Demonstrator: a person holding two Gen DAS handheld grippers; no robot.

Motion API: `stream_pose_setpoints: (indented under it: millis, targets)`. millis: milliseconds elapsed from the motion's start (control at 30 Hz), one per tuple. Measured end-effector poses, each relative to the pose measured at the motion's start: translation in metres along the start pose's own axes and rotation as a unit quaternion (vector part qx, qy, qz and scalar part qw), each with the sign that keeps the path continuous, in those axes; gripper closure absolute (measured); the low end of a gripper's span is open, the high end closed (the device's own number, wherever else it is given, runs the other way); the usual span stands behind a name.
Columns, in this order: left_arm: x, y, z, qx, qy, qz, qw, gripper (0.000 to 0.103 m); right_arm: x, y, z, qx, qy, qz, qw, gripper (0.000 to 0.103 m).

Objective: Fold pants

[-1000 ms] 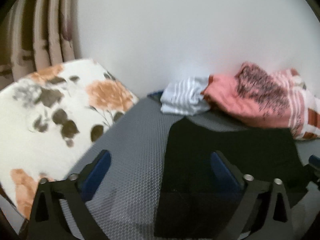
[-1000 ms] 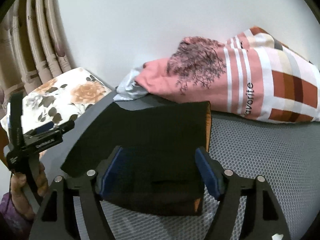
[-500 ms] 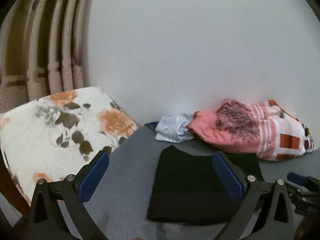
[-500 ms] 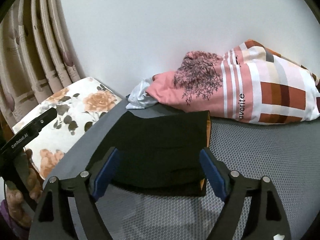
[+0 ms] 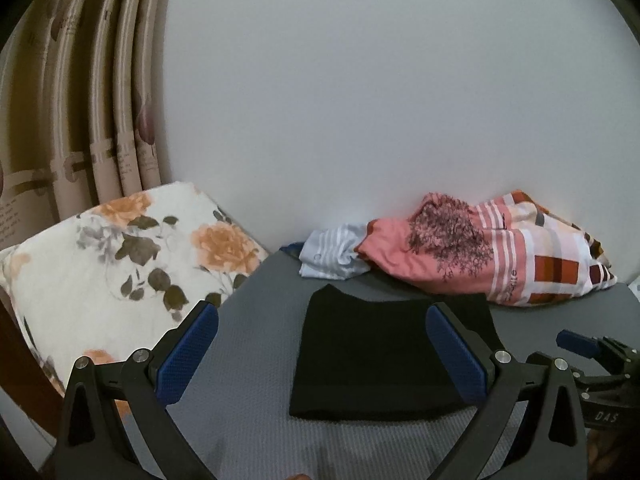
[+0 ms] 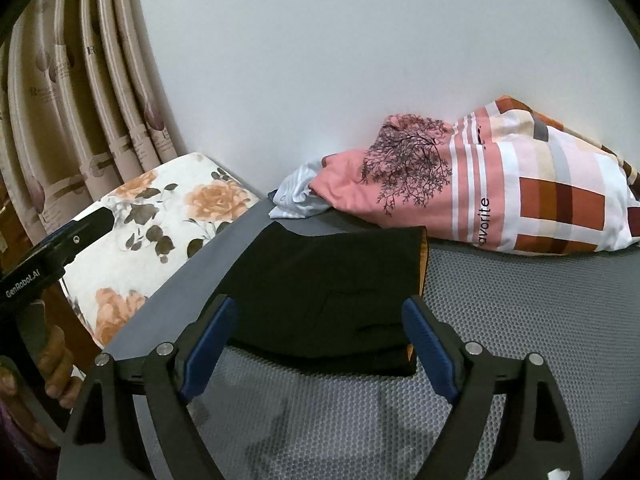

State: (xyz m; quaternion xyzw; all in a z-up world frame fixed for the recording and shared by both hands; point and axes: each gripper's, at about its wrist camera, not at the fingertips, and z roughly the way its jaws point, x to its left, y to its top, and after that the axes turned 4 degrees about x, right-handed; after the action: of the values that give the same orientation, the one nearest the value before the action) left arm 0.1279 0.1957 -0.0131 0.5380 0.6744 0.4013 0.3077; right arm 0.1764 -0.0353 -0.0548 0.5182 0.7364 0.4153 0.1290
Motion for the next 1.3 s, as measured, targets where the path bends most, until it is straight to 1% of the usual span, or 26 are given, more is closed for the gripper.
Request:
stream_pose_setpoints:
  millis: [200,567,900,1300]
  targets:
    - [0.002,-0.006,0.007,0.014,-0.013,-0.008,0.9998,0.000,0.001,0.000,-0.001,0.002,-0.003,-0.001,1.000,0.019]
    - [0.005,-0.020,0.030,0.043,0.002,-0.011,0.9990,0.000,0.001,-0.003,0.009,0.018,-0.005,-0.003,1.000,0.018]
    - [0.007,-0.035,0.054,0.068,0.007,-0.013,0.9975,0.000,0.001,-0.007,0.023,0.032,-0.011,-0.004,0.999,0.018]
    - [0.010,-0.043,0.069,0.080,0.008,-0.011,0.9967,0.000,0.003,-0.012,0.037,0.044,-0.016,-0.008,0.999,0.018]
